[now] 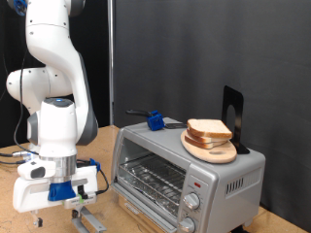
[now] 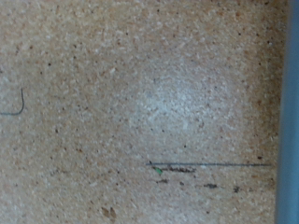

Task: Make a piece of toast with the oven

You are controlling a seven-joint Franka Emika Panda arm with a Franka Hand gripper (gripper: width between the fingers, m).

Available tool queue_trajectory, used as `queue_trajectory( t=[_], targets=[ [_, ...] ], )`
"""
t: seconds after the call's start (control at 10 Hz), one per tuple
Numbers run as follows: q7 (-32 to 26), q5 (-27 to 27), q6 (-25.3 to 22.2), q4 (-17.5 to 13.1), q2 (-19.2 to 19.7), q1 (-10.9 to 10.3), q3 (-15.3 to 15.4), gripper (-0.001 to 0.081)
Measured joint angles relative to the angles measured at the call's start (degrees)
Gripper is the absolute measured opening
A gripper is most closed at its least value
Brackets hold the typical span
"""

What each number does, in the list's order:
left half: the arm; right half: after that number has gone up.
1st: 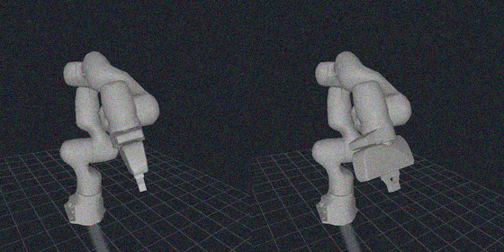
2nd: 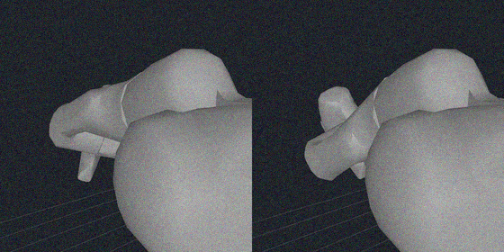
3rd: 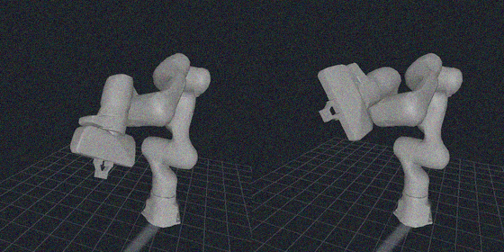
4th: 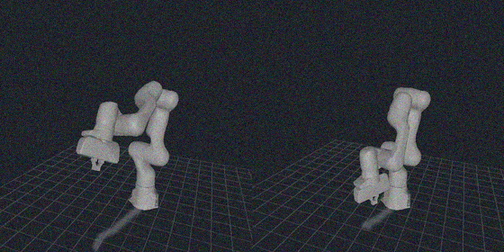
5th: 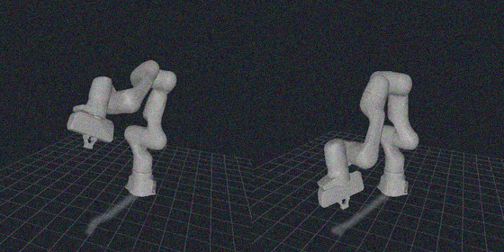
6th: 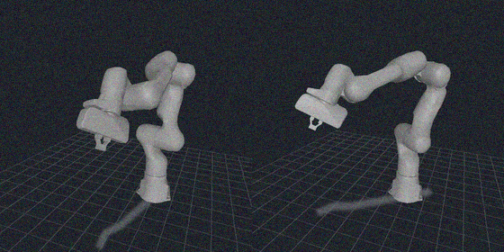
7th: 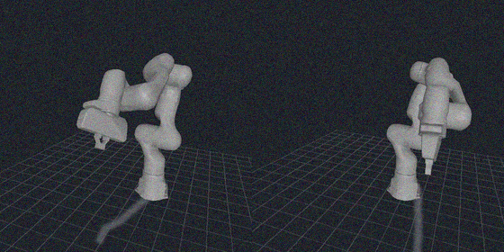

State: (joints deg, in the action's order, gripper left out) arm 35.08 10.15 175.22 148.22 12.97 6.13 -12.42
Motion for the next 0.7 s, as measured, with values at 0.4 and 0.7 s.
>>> queue_trajectory(
  t=[0.4,0.7],
  targets=[
    [5.2,7.3,3.2,-0.4,0.4,-8.6,-10.6,0.0682],
    [5.8,7.6,3.3,-1.0,0.4,-11.2,-13.4,0.0682]
  ],
)
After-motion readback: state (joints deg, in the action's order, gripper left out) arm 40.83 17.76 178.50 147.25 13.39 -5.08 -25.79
